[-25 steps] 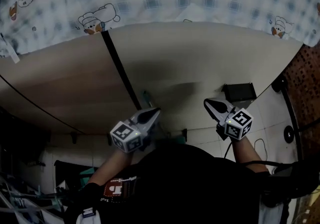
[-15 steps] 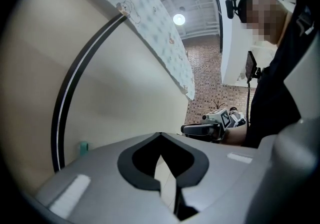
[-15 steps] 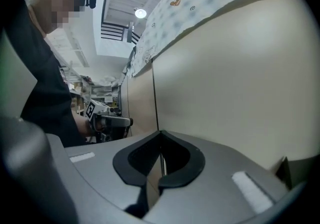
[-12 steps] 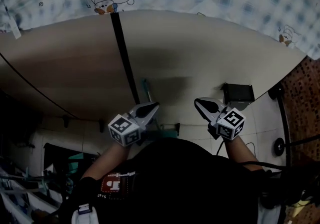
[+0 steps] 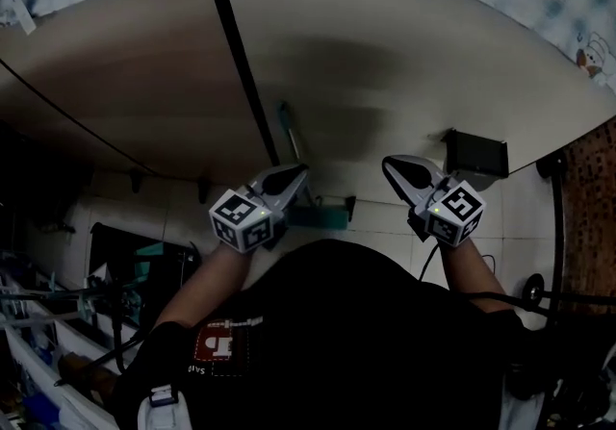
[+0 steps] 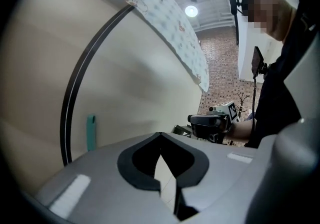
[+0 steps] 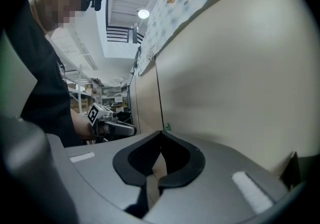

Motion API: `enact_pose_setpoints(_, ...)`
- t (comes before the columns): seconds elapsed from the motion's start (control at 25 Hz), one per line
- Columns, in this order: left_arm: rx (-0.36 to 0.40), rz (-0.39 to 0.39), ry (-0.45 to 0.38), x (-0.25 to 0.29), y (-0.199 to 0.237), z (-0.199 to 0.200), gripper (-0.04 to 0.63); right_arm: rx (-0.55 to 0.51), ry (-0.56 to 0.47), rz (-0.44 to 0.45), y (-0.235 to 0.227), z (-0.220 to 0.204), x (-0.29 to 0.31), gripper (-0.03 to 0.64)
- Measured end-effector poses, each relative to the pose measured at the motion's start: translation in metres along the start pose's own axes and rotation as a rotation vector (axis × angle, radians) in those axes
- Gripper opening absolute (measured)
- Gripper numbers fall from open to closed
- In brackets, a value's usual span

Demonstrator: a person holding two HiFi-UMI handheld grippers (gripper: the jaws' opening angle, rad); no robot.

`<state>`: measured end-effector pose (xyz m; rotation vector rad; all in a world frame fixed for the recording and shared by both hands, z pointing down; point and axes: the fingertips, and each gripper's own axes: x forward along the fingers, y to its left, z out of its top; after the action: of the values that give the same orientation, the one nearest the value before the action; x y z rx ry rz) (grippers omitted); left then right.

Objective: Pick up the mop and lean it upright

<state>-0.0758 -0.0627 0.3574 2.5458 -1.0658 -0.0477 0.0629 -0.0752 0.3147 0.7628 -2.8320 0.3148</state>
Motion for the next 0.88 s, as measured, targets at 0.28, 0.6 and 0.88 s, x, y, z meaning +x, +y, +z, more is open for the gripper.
enact_pose_setpoints(0.28, -0.054, 0.063, 0.122, 0.020, 0.032, -0.061, 0.000, 0.021, 0.044, -0.011, -0.016, -0.024, 0.012, 0.014)
enact_pose_setpoints(0.6, -0.100, 0.146, 0.328, 0.048, 0.095, -0.180, 0.002, 0.063, 0.101, -0.002, -0.032, -0.080, 0.042, 0.014)
enact_pose_setpoints(0.88, -0.207, 0.286, 0.452, 0.057, 0.164, -0.278, 0.126, 0.121, 0.138, -0.015, -0.044, -0.130, 0.056, 0.014)
